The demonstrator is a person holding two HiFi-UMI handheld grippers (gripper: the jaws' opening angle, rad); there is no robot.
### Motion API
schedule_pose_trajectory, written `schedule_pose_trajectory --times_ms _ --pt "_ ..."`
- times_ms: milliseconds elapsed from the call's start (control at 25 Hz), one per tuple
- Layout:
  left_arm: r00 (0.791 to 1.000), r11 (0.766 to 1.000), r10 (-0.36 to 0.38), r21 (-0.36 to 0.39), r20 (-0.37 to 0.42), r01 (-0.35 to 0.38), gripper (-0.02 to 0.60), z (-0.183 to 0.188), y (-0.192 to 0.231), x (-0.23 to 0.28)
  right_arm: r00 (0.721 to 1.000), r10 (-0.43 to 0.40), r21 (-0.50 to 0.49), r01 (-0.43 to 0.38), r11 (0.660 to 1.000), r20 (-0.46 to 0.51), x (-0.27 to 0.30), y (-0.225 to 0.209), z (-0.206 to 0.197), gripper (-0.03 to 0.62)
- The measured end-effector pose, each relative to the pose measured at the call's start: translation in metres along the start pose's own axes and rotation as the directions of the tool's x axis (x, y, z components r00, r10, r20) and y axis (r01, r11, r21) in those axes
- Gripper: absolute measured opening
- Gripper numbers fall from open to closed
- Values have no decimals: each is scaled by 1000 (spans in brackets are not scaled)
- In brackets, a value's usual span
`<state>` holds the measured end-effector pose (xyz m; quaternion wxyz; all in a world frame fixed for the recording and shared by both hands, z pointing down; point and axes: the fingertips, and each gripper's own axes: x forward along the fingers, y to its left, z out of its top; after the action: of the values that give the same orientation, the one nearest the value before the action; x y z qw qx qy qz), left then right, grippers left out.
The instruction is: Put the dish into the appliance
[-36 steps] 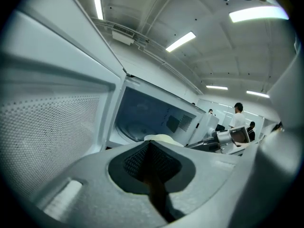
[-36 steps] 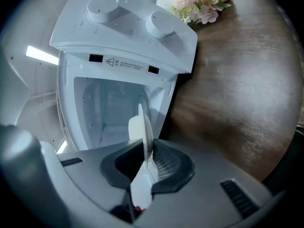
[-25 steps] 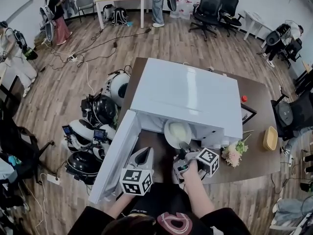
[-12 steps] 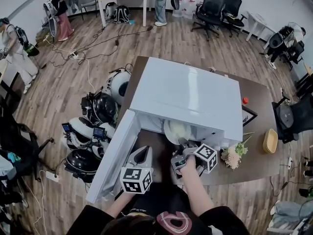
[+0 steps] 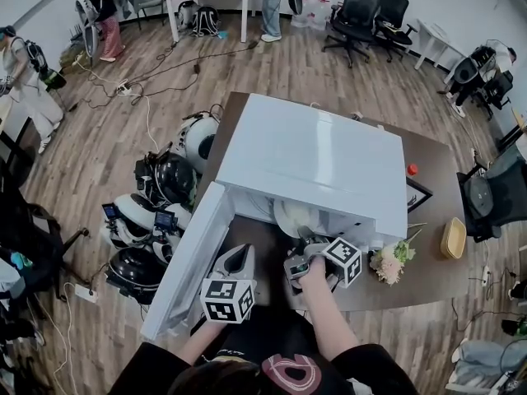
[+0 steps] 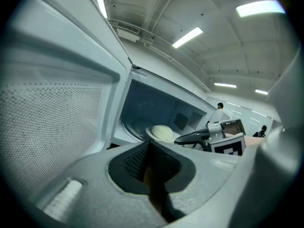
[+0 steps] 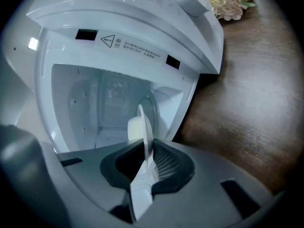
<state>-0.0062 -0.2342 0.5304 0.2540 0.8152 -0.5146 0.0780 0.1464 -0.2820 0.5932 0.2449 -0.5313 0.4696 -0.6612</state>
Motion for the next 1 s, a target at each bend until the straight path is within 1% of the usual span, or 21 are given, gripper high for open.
schedule_pose_trajectory --times_ms 120,480,720,1000 --pt "1000 1000 11 -6 -2 -11 8 -1 3 -1 1000 -5 -29 5 1000 -8 3 1 1 58" --pt "1000 1000 16 -9 -10 -16 8 0 6 1 999 -3 -49 1 999 -38 19 6 -1 57" --pt "1000 1000 22 -8 -20 -22 8 -2 8 3 998 36 -79 -39 996 -46 27 16 0 57" --pt "999 999 31 -5 -19 -31 8 0 11 5 996 55 -133 -63 989 -64 37 26 3 63"
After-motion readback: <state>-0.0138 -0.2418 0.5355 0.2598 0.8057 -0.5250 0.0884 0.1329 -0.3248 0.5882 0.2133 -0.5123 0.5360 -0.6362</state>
